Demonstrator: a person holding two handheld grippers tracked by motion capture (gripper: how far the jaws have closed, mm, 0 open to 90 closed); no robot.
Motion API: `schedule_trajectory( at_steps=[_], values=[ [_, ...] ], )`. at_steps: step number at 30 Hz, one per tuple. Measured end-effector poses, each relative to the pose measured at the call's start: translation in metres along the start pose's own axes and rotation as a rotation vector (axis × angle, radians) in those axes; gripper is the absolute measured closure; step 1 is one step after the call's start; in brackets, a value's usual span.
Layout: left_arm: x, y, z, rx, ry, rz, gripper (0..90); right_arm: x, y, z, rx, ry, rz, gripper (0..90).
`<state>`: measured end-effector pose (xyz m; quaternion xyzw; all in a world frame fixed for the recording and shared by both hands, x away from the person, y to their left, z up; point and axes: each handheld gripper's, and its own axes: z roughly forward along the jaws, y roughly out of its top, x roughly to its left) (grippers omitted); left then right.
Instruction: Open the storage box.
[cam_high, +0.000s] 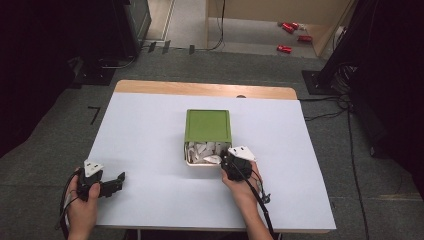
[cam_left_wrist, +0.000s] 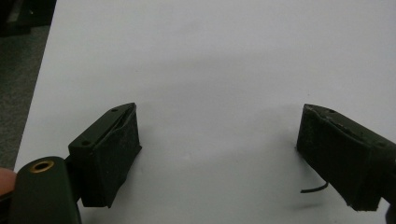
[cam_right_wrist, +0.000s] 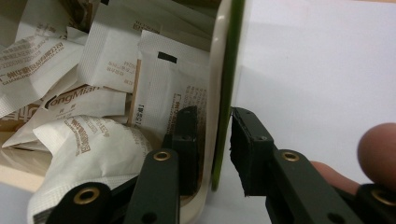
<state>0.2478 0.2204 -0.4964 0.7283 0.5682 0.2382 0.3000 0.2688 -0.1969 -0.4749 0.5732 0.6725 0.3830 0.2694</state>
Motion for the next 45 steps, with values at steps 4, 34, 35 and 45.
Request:
schedule_trajectory(
  at_steps=[4,34,35,45],
  values=[
    [0.0,0.0,0.0,0.001,0.001,0.001,13.7,0.001,-0.002,-0.006,0.006,0.006,0.017,73.8],
    [0.0,0.0,0.0,0.0,0.0,0.001,13.7,0.015,-0.008,-0.039,-0.007,-0.056,0.096,84.7],
    [0.0,0.0,0.0,0.0,0.001,0.001,13.7,0.015,-0.009,-0.04,-0.007,-0.056,0.095,84.7],
    [0.0,0.0,0.0,0.001,0.001,0.001,13.7,0.02,-0.013,-0.047,-0.009,-0.059,0.1,83.9]
  ],
)
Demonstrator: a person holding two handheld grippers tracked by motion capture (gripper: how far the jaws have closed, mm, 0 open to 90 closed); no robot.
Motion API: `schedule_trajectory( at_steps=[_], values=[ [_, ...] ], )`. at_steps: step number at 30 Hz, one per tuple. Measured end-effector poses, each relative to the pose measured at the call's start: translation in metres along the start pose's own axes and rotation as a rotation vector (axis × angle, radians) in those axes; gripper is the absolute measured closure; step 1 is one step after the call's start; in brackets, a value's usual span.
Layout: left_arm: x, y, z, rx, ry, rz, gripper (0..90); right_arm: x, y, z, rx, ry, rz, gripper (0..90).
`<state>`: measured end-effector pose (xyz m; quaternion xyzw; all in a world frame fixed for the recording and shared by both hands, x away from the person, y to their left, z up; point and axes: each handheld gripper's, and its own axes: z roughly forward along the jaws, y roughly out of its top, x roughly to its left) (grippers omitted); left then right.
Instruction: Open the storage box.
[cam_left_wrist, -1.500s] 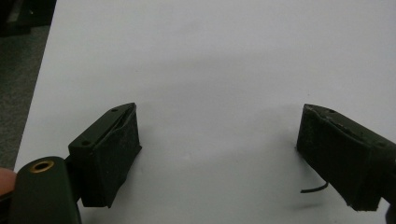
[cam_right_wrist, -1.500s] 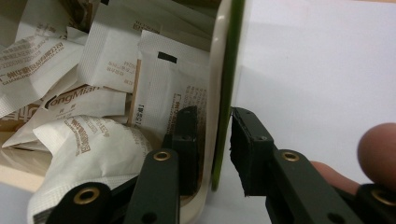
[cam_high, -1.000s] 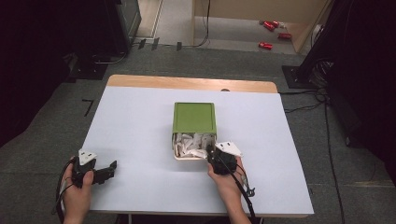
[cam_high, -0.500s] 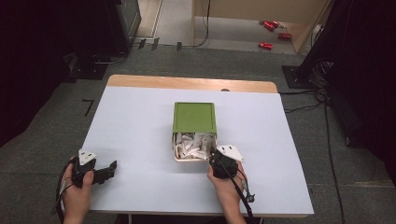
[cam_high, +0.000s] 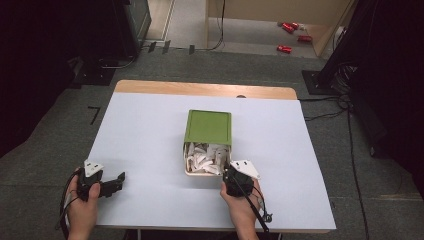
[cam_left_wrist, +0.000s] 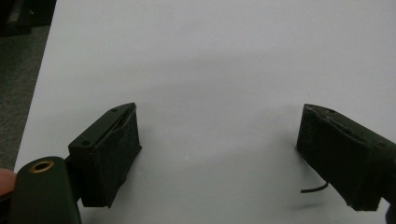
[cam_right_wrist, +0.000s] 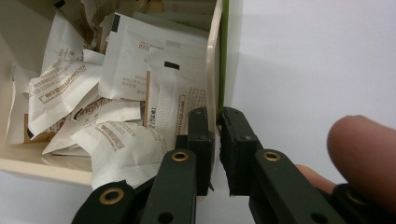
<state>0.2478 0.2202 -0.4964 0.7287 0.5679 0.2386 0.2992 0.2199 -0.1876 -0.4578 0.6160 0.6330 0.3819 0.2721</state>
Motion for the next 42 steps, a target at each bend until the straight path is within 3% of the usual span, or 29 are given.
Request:
schedule_trajectory(
  at_steps=[9,11,13,17,20,34,42],
  values=[
    [0.0,0.0,0.0,0.0,-0.001,0.0,13.7,-0.006,0.006,0.005,-0.008,-0.036,-0.012,86.9],
    [0.0,0.0,0.0,0.0,-0.001,0.0,13.7,-0.007,0.006,0.005,0.002,-0.022,-0.015,86.1],
    [0.0,0.0,0.0,0.001,-0.001,-0.001,13.7,-0.01,0.005,0.003,-0.003,0.011,0.013,84.0],
    [0.0,0.0,0.0,0.0,0.0,0.0,13.7,-0.011,0.005,-0.009,-0.065,0.064,0.043,85.5],
    [0.0,0.0,0.0,0.001,0.001,0.0,13.7,-0.008,0.006,-0.01,-0.058,0.035,0.0,86.4],
    [0.0,0.0,0.0,0.0,-0.001,-0.001,13.7,-0.009,0.008,-0.017,-0.023,0.044,0.018,89.1],
    [0.0,0.0,0.0,0.001,0.0,0.0,13.7,-0.006,0.005,-0.033,-0.03,0.039,0.017,89.1]
  ],
)
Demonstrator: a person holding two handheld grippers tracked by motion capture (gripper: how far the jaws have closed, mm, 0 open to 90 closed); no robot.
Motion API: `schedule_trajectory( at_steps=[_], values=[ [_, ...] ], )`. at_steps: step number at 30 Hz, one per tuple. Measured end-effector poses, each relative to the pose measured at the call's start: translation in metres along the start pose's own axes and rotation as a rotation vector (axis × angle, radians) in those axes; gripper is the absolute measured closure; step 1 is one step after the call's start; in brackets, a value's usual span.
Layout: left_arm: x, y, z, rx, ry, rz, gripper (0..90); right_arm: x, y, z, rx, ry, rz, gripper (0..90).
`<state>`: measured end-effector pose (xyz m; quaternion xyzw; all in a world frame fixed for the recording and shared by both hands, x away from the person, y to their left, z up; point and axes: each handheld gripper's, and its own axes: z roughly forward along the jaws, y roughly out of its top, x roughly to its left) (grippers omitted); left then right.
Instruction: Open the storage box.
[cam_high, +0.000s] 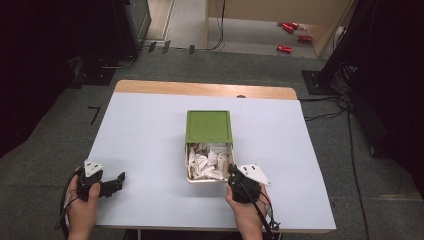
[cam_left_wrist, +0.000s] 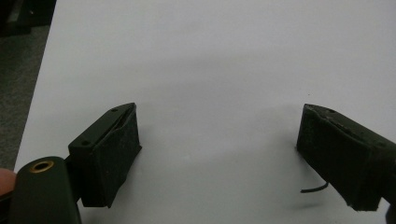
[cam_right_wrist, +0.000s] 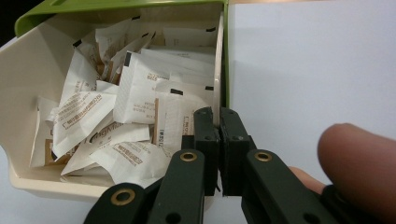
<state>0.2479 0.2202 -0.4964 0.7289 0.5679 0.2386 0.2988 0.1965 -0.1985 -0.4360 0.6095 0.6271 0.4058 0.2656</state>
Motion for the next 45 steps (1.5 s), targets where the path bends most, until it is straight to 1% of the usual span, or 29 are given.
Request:
schedule_trajectory(
  at_steps=[5,8,21,33,38,42,45],
  values=[
    [0.0,0.0,0.0,0.0,0.0,0.0,13.7,0.002,-0.01,-0.004,-0.007,-0.009,-0.006,89.2],
    [0.0,0.0,0.0,0.0,0.0,0.0,13.7,0.003,-0.016,-0.007,-0.008,-0.006,-0.004,89.1],
    [0.0,0.0,0.0,0.0,0.001,0.0,13.7,0.006,-0.026,-0.023,-0.003,-0.002,-0.017,88.8],
    [0.0,0.0,0.0,0.0,-0.001,-0.001,13.7,0.007,-0.032,-0.029,0.008,0.003,-0.01,88.6],
    [0.0,0.0,0.0,-0.001,0.0,-0.001,13.7,0.009,-0.034,-0.031,0.003,-0.003,-0.019,88.3],
    [0.0,0.0,0.0,0.0,0.0,-0.001,13.7,0.008,-0.033,-0.03,-0.007,0.011,-0.009,85.4],
    [0.0,0.0,0.0,0.0,0.0,-0.001,13.7,0.007,-0.03,-0.034,-0.052,0.033,-0.002,76.4]
  ],
)
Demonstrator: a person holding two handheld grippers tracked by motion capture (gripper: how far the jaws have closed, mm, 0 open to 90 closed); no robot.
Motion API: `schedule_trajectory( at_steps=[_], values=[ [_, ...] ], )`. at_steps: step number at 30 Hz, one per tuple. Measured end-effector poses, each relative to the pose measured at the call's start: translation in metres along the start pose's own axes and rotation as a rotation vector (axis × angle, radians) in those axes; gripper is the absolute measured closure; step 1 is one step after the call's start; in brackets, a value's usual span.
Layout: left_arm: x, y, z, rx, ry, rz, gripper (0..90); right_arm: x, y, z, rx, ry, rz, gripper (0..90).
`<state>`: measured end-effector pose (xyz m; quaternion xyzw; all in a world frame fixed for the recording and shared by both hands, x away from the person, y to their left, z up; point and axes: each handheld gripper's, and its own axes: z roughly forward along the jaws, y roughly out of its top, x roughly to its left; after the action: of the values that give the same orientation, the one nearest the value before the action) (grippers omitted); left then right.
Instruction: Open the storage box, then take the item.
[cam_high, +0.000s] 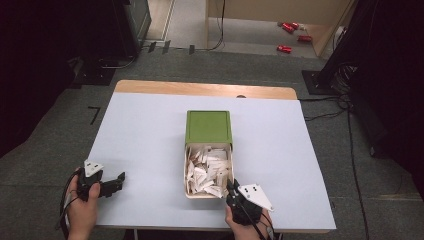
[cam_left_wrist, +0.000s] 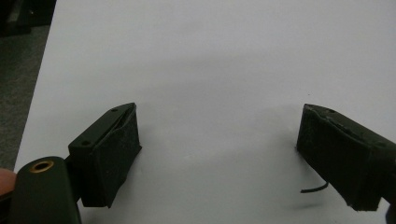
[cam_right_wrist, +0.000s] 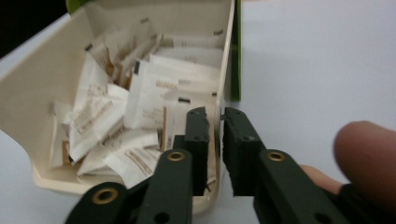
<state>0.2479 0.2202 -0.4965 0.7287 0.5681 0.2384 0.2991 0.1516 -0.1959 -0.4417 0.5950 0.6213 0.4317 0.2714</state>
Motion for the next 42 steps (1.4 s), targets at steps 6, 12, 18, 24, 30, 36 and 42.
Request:
schedule_trajectory(
  at_steps=[6,12,18,24,30,36,42],
  values=[
    [0.0,0.0,0.0,0.002,0.0,0.001,13.7,0.003,0.012,-0.005,-0.046,0.017,-0.014,70.0],
    [0.0,0.0,0.0,0.002,0.0,0.001,13.6,0.007,0.021,-0.007,-0.076,0.016,-0.032,68.3],
    [0.0,0.0,0.0,0.0,0.0,0.0,13.6,0.01,0.028,-0.01,-0.093,0.045,-0.037,68.4],
    [0.0,0.0,0.0,0.001,0.0,0.0,13.7,0.02,0.029,-0.006,-0.079,0.073,-0.054,68.5],
    [0.0,0.0,0.0,0.0,-0.001,-0.001,13.7,0.027,0.024,0.006,-0.046,0.085,-0.071,69.9],
    [0.0,0.0,0.0,0.001,-0.001,0.001,13.6,0.034,0.019,0.019,-0.014,0.094,-0.081,70.4],
    [0.0,0.0,0.0,0.002,-0.001,0.001,13.7,0.045,0.014,0.027,-0.008,0.066,-0.119,68.9]
  ],
)
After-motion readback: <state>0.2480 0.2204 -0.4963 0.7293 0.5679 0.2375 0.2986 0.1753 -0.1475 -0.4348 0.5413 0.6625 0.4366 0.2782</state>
